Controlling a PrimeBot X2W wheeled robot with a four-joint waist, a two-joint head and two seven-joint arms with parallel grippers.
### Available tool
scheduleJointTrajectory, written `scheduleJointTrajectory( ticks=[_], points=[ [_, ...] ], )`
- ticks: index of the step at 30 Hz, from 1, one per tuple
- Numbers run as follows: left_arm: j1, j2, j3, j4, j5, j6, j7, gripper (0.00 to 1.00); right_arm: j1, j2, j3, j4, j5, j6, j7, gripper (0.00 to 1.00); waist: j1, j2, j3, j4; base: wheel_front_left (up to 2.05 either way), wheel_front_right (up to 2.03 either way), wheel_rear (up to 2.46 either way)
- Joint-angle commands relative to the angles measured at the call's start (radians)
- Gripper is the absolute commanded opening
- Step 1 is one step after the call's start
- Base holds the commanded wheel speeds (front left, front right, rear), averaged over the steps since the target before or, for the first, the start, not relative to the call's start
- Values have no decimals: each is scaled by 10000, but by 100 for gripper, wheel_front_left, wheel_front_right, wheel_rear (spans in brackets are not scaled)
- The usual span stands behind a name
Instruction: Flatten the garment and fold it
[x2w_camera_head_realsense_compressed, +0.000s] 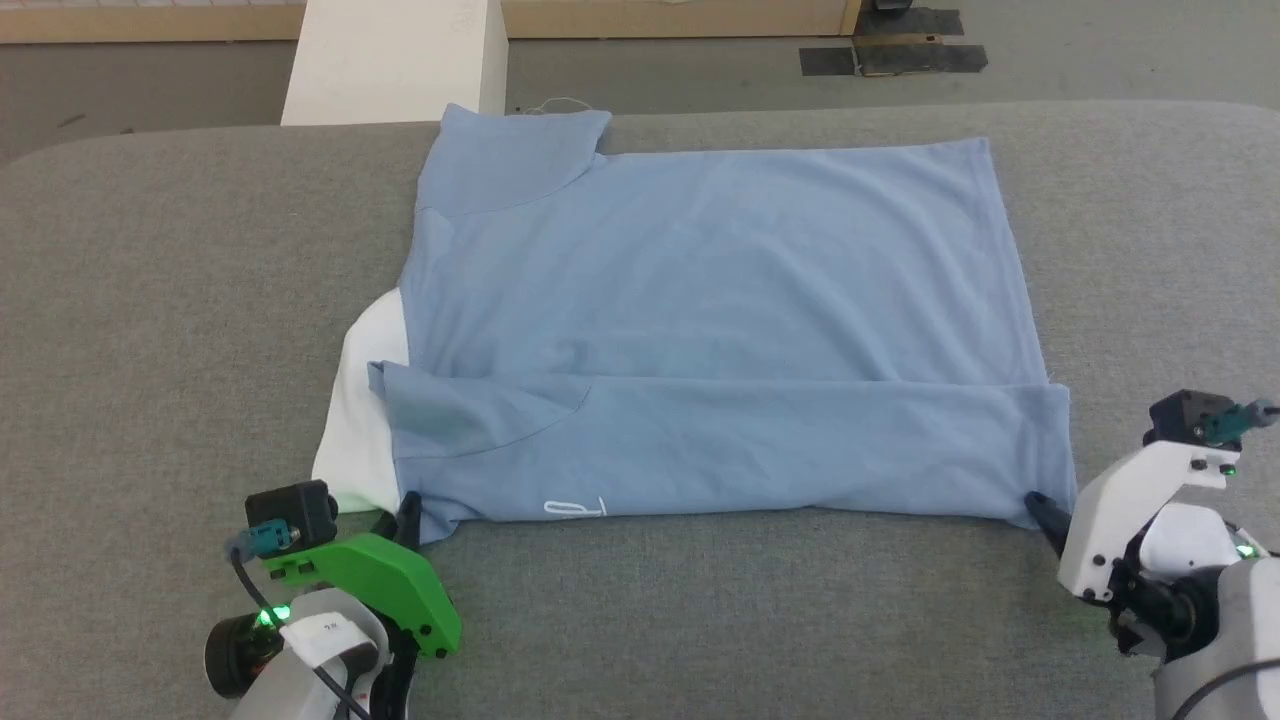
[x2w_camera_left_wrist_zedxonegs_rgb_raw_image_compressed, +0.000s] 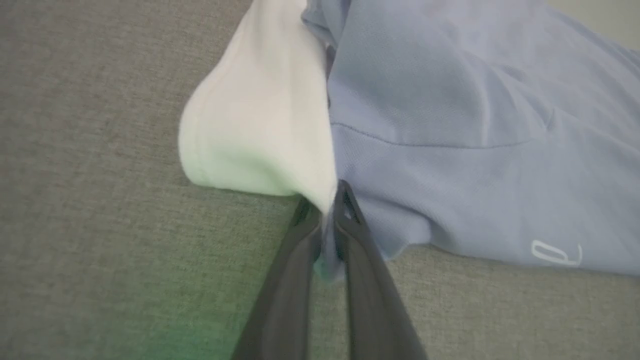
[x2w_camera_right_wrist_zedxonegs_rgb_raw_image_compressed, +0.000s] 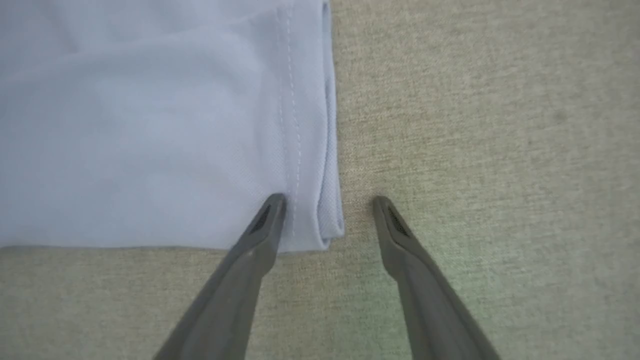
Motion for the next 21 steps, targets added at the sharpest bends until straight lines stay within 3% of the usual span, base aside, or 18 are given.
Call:
scheduleJointTrajectory(
  ticks=[1, 2, 3, 6, 15, 21],
  points=[
    [-157, 25, -3, 31, 80, -79, -82, 0, -71, 4, -99, 137, -75, -17, 521, 37, 0, 0, 59, 65, 0, 0, 0],
    [-177, 30, -14, 35, 103, -97, -133, 0, -98, 4, -151, 120, -47, -17, 752, 24, 0, 0, 65, 83, 0, 0, 0],
    [-191, 31, -25, 45, 129, -120, -208, 0, -106, 4, -197, 49, -25, -17, 923, 0, 0, 0, 58, 103, 0, 0, 0],
    [-210, 41, 1, 73, 221, -146, -530, 0, -49, 4, -181, -350, 199, -17, 713, 0, 0, 0, -28, 121, 0, 0, 0],
    [405, 443, 188, -371, 570, 210, -1243, 0, 1249, 5, -259, -2079, 1246, -17, -1628, 0, 0, 0, -811, 37, 0, 0, 0],
    [1584, 1222, 64, -1497, 644, 773, -117, 0, 2896, 5, -530, -3298, 1472, -17, -1035, 0, 0, 0, -1077, -55, 0, 0, 0]
  ],
)
